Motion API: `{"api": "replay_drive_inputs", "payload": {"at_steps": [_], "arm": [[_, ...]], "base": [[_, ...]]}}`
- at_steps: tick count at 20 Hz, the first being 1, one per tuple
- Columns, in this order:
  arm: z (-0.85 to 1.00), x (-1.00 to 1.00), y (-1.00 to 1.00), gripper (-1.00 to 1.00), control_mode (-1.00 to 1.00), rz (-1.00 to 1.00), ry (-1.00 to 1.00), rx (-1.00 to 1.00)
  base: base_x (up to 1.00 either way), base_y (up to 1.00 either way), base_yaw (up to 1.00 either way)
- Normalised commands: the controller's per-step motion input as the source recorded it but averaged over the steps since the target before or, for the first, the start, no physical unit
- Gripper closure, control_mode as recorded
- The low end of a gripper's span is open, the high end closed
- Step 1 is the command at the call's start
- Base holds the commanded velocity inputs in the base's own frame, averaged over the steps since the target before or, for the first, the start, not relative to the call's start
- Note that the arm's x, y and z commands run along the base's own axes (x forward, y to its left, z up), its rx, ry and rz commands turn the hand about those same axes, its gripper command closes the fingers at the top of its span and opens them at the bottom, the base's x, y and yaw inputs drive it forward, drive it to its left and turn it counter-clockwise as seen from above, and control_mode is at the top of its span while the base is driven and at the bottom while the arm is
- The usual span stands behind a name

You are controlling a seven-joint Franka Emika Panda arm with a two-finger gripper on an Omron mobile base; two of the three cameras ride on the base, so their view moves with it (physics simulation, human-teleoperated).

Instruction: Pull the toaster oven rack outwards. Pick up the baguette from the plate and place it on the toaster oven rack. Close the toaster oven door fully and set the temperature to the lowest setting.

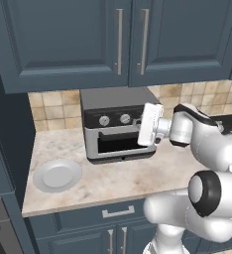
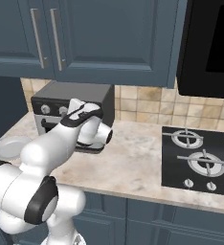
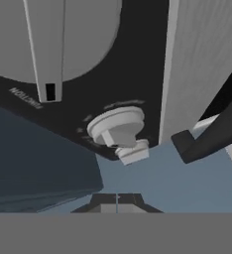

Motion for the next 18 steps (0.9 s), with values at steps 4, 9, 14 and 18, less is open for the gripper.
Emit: {"api": "replay_drive_inputs", "payload": {"at_steps": [4,9,14,18], "arm": [[0.00,0.12,0.00,1.00,-1.00,0.00,0.11,0.00],[0.00,0.06,0.00,1.00,-1.00,0.00,0.07,0.00],[-0.01,0.01,0.00,1.00,-1.00,0.00,0.04,0.00],[-0.07,0.00,0.00,1.00,-1.00,0.00,0.02,0.00]], "base": [[0.00,0.00,0.00],[0.00,0.00,0.00],[0.00,0.00,0.00],[0.00,0.00,0.00]]}}
